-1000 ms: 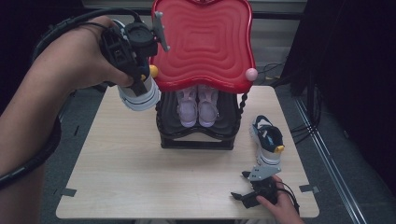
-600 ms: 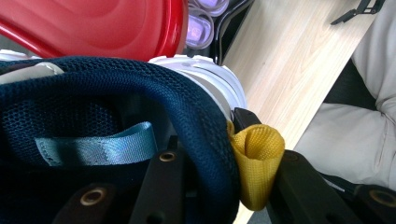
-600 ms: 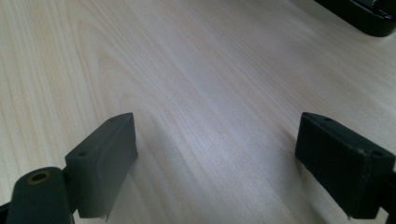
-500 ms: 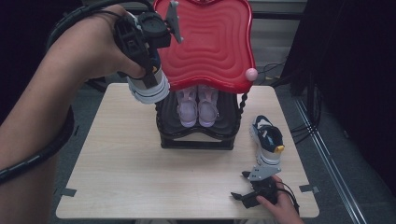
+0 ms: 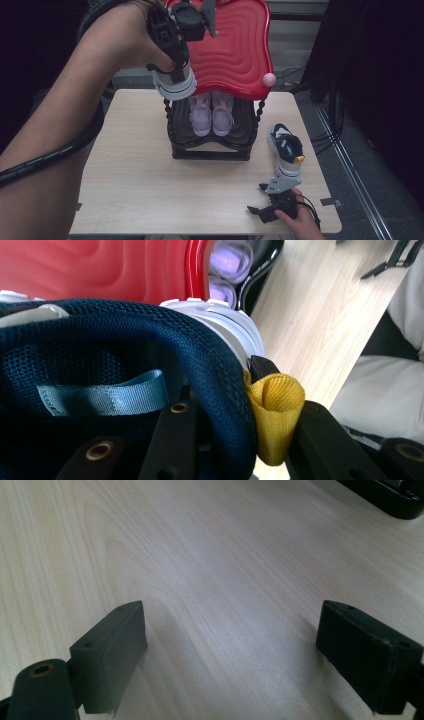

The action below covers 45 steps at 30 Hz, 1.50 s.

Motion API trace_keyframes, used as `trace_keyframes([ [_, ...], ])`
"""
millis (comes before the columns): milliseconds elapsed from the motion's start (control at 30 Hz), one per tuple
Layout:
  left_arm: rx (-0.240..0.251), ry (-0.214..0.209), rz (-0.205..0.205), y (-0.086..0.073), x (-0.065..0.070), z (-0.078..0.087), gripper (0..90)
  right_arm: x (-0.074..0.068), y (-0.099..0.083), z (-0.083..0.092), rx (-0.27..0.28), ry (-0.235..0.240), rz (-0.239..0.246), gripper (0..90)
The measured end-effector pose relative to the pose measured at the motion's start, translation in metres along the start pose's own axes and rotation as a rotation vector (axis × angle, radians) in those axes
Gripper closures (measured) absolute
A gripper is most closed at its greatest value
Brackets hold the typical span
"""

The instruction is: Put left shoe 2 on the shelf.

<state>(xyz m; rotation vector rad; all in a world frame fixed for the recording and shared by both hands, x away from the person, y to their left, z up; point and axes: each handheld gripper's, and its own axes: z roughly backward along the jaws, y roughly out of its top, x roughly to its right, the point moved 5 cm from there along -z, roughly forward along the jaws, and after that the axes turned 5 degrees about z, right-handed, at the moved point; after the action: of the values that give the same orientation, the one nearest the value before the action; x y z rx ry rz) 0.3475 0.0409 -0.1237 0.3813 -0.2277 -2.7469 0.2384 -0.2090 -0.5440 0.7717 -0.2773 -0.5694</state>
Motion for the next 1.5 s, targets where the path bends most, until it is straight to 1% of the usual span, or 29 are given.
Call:
trace_keyframes([
  [33, -0.009, -0.004, -0.01, 0.002, 0.0, -0.001, 73.7, 0.0, 0.0, 0.0, 0.0, 0.0, 0.0, 11.9],
  [167, 0.001, -0.007, -0.032, 0.011, 0.0, -0.005, 73.7, 0.0, 0.0, 0.0, 0.0, 0.0, 0.0, 11.9],
  [200, 0.004, -0.005, -0.03, 0.013, 0.0, -0.006, 73.6, 0.0, 0.0, 0.0, 0.0, 0.0, 0.0, 11.9],
  [267, 0.001, -0.001, -0.043, 0.017, -0.001, -0.007, 73.6, 0.0, 0.0, 0.0, 0.0, 0.0, 0.0, 11.9],
  [300, -0.001, 0.002, -0.042, 0.019, -0.001, -0.007, 73.6, 0.0, 0.0, 0.0, 0.0, 0.0, 0.0, 11.9],
  [333, -0.009, 0.0, -0.047, 0.02, -0.001, -0.007, 73.6, 0.0, 0.0, 0.0, 0.0, 0.0, 0.0, 11.9],
  [367, -0.006, 0.003, -0.057, 0.023, -0.002, -0.007, 73.6, 0.0, 0.0, 0.0, 0.0, 0.0, 0.0, 11.9],
  [400, 0.0, 0.002, -0.056, 0.024, -0.002, -0.007, 73.6, 0.0, 0.0, 0.0, 0.0, 0.0, 0.0, 11.9],
  [467, -0.008, 0.004, -0.074, 0.028, -0.003, -0.007, 73.6, 0.0, 0.0, 0.0, 0.0, 0.0, -0.001, 11.9],
  [533, -0.003, 0.005, -0.075, 0.031, -0.003, -0.007, 73.6, 0.0, 0.0, 0.0, 0.0, 0.0, -0.002, 11.9],
  [633, -0.011, 0.007, -0.087, 0.036, -0.006, -0.01, 73.5, 0.0, 0.0, 0.0, 0.0, 0.002, -0.004, 11.9],
  [667, -0.006, 0.005, -0.083, 0.038, -0.006, -0.011, 73.4, 0.0, 0.0, 0.0, 0.0, 0.001, -0.003, 11.9],
  [767, -0.004, 0.007, -0.101, 0.043, -0.009, -0.012, 73.3, 0.0, 0.0, 0.0, -0.001, 0.003, -0.004, 11.9],
  [933, -0.006, 0.009, -0.119, 0.053, -0.011, -0.014, 73.3, 0.0, 0.0, 0.0, 0.001, 0.003, -0.002, 12.0],
  [967, -0.014, 0.01, -0.131, 0.054, -0.012, -0.014, 73.3, 0.0, 0.0, 0.0, 0.001, 0.003, -0.002, 12.0],
  [1000, -0.01, 0.009, -0.129, 0.056, -0.012, -0.015, 73.3, 0.0, 0.0, 0.0, 0.002, 0.004, -0.001, 12.0],
  [1100, -0.016, 0.015, -0.15, 0.06, -0.014, -0.017, 73.2, 0.0, 0.0, 0.0, 0.001, 0.004, -0.002, 12.0],
  [1167, -0.016, 0.012, -0.157, 0.063, -0.015, -0.02, 73.2, 0.0, 0.0, 0.0, 0.003, 0.004, 0.0, 12.0],
  [1200, -0.015, 0.013, -0.16, 0.064, -0.016, -0.02, 73.1, 0.0, 0.0, 0.0, 0.001, 0.004, -0.002, 12.0],
  [1233, -0.015, 0.007, -0.151, 0.065, -0.016, -0.021, 73.1, 0.0, 0.0, 0.0, 0.002, 0.005, -0.001, 12.0],
  [1300, -0.017, 0.012, -0.186, 0.068, -0.019, -0.022, 72.9, 0.0, 0.0, 0.0, 0.002, 0.005, -0.002, 12.0],
  [1333, -0.015, 0.011, -0.179, 0.069, -0.019, -0.023, 72.9, 0.0, 0.0, 0.0, 0.001, 0.005, -0.002, 12.0],
  [1367, -0.022, 0.014, -0.19, 0.07, -0.02, -0.023, 72.9, 0.0, 0.0, 0.0, 0.003, 0.006, 0.0, 12.0],
  [1400, -0.022, 0.014, -0.182, 0.07, -0.02, -0.024, 72.9, 0.0, 0.0, 0.0, 0.001, 0.005, -0.002, 12.0],
  [1433, -0.018, 0.017, -0.194, 0.072, -0.022, -0.024, 72.9, 0.0, 0.0, 0.0, 0.002, 0.006, -0.002, 12.0],
  [1467, -0.026, 0.018, -0.202, 0.072, -0.023, -0.025, 72.8, 0.0, 0.0, 0.0, 0.002, 0.004, -0.001, 12.0],
  [1500, -0.03, 0.02, -0.201, 0.073, -0.023, -0.026, 72.9, 0.0, 0.0, 0.0, 0.003, 0.004, 0.001, 12.0],
])
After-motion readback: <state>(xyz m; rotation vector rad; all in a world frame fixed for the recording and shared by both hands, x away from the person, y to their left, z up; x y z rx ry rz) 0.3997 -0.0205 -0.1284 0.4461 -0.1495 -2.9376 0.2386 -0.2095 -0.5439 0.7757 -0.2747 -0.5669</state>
